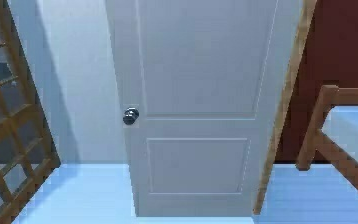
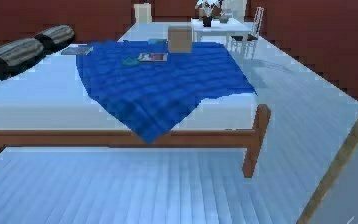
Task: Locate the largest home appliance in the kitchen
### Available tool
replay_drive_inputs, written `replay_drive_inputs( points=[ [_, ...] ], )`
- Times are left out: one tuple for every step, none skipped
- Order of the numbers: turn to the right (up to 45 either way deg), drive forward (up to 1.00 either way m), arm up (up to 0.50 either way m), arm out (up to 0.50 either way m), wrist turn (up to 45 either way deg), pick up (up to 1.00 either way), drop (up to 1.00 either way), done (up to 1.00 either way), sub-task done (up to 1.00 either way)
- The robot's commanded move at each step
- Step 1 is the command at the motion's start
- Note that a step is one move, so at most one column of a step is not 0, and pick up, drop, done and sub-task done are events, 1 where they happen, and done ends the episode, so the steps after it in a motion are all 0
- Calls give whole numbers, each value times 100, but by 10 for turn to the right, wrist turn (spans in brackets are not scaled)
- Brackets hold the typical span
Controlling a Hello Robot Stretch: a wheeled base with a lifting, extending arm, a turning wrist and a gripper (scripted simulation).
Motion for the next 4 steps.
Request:
replay_drive_inputs(
  points=[
    [-450, 0, 0, 0, 0, 0, 0, 0, 0],
    [-450, 0, 0, 0, 0, 0, 0, 0, 0],
    [0, 60, 0, 0, 0, 0, 0, 0, 0],
    [-420, 0, 0, 0, 0, 0, 0, 0, 0]
  ],
)
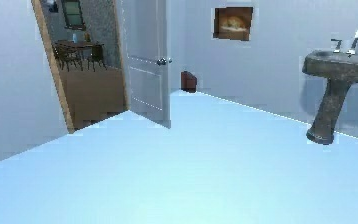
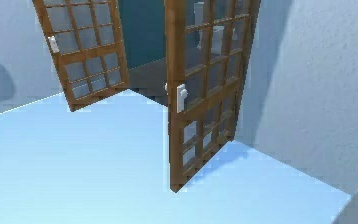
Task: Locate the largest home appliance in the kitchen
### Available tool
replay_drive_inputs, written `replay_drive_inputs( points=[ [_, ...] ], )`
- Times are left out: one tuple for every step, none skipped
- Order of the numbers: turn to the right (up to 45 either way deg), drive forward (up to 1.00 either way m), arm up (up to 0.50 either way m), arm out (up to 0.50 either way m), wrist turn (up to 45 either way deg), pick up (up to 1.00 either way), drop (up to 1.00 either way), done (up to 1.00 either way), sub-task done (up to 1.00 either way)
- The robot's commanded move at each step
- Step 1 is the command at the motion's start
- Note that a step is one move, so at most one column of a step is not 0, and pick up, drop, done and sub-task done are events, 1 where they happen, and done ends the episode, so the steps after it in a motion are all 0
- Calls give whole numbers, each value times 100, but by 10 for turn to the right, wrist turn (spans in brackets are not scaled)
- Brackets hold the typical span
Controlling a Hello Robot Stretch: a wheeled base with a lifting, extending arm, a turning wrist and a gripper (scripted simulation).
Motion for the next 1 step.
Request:
replay_drive_inputs(
  points=[
    [-30, 0, 0, 0, 0, 0, 0, 0, 0]
  ],
)
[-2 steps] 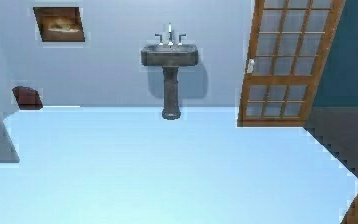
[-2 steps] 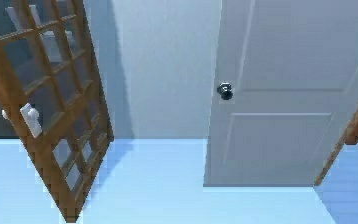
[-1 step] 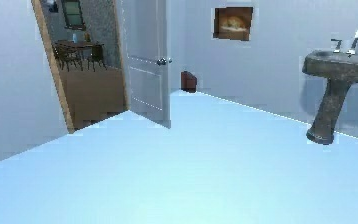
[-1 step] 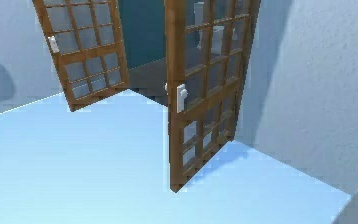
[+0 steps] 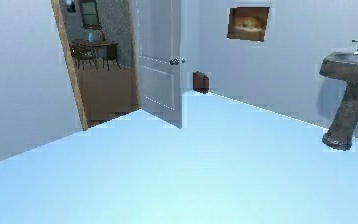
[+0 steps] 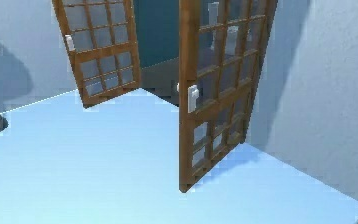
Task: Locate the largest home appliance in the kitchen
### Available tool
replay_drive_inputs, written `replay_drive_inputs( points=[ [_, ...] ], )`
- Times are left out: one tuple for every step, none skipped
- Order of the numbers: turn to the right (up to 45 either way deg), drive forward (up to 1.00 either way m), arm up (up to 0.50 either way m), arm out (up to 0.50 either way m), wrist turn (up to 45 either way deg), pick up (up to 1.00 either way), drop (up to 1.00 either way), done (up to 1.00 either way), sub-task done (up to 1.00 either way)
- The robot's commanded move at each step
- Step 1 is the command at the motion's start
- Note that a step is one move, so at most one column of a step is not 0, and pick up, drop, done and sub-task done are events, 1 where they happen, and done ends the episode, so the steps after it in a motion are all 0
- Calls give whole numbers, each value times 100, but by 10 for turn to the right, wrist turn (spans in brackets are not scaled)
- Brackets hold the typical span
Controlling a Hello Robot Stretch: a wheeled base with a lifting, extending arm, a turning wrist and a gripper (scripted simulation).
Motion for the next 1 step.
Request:
replay_drive_inputs(
  points=[
    [0, 35, 0, 0, 0, 0, 0, 0, 0]
  ],
)
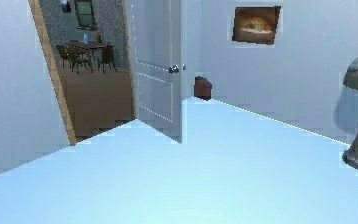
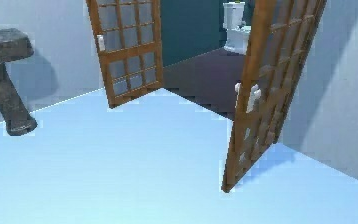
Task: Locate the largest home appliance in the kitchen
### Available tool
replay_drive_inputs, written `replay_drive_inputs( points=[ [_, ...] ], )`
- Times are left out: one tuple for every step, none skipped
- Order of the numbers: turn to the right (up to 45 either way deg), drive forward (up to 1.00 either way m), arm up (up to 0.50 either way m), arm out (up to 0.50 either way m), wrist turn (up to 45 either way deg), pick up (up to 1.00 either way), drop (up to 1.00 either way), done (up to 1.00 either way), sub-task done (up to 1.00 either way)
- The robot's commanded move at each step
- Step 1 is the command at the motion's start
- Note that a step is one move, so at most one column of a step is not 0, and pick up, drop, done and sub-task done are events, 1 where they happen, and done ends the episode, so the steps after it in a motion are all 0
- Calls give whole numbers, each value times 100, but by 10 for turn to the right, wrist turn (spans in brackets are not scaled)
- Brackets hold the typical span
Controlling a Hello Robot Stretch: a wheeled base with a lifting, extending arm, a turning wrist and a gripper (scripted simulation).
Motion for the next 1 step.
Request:
replay_drive_inputs(
  points=[
    [0, 15, 0, 0, 0, 0, 0, 0, 0]
  ],
)
